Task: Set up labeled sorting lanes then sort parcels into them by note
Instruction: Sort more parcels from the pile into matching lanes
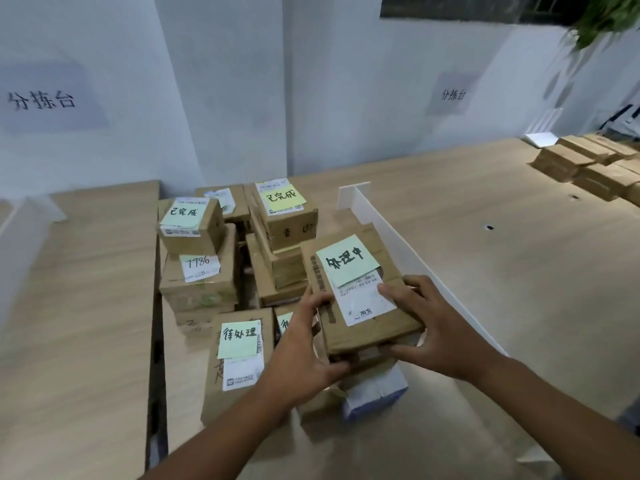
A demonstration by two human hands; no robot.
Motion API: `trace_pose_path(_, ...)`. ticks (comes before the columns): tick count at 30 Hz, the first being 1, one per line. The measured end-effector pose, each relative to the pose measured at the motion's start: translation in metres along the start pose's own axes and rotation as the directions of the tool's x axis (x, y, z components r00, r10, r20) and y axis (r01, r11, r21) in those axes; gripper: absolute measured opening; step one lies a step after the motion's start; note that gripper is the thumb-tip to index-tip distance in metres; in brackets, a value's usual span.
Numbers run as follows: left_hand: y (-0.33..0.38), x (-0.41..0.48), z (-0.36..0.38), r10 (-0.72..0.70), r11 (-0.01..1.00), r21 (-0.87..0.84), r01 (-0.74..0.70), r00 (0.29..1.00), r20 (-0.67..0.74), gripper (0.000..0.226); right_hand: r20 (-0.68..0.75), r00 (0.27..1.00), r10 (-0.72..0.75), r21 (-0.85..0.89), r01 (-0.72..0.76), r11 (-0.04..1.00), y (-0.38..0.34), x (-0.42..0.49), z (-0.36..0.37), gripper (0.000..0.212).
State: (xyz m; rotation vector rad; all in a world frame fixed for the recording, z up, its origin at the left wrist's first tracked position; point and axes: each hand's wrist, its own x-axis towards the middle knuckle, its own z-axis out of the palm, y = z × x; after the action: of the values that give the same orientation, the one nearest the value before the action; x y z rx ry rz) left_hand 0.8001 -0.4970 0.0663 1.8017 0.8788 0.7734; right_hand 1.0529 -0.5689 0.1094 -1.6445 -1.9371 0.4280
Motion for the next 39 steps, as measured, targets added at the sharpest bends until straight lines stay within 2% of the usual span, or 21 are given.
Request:
trace_pose_path(4, 0.022, -0.037, -0.053, 0.025, 1.0, 0.002, -0.025, 0.999, -0.037, 0.1, 0.036, 0.994, -0.099, -0.022, 0.099, 0.995, -0.055, 0.014, 0.005, 0.092)
trace_pose_path(8, 0.033, -0.099, -0.135, 0.051, 0.998, 0.053, -0.046, 0.994, -0.098, 0.099, 0.08, 0.977, -0.195, -0.039, 0.199, 0.979, -0.134, 0.041, 0.044, 0.103)
trace_pose_path(13, 0.037, -0.214, -0.267, 0.073, 0.986, 0.165, -0.034, 0.969, -0.236, 0.096, 0.092, 0.912, -0.4, 0.046, 0.397, 0.917, -0.277, 0.072, 0.13, 0.103)
trace_pose_path(18, 0.031, -0.35, -0.399, 0.032, 0.97, 0.233, 0.068, 0.917, -0.397, 0.096, 0.094, 0.83, -0.55, 0.134, 0.537, 0.833, -0.44, 0.088, 0.228, 0.105)
trace_pose_path(21, 0.023, -0.439, -0.469, 0.012, 0.96, 0.248, 0.132, 0.862, -0.507, 0.096, 0.155, 0.796, -0.586, 0.223, 0.549, 0.805, -0.536, 0.094, 0.293, 0.102)
trace_pose_path(25, 0.011, -0.553, -0.55, -0.001, 0.948, 0.248, 0.2, 0.78, -0.626, 0.094, 0.177, 0.702, -0.69, 0.261, 0.642, 0.721, -0.66, 0.089, 0.38, 0.102)
trace_pose_path(28, 0.003, -0.625, -0.599, -0.026, 0.931, 0.247, 0.268, 0.726, -0.687, 0.095, 0.2, 0.654, -0.73, 0.335, 0.654, 0.678, -0.734, 0.083, 0.438, 0.101)
trace_pose_path(34, -0.048, -0.719, -0.692, -0.088, 0.911, 0.198, 0.363, 0.638, -0.765, 0.098, 0.287, 0.595, -0.751, 0.404, 0.636, 0.658, -0.844, 0.099, 0.551, 0.101)
trace_pose_path(39, -0.126, -0.749, -0.784, -0.159, 0.896, 0.153, 0.417, 0.624, -0.765, 0.102, 0.286, 0.576, -0.766, 0.423, 0.641, 0.64, -0.9, 0.14, 0.655, 0.106)
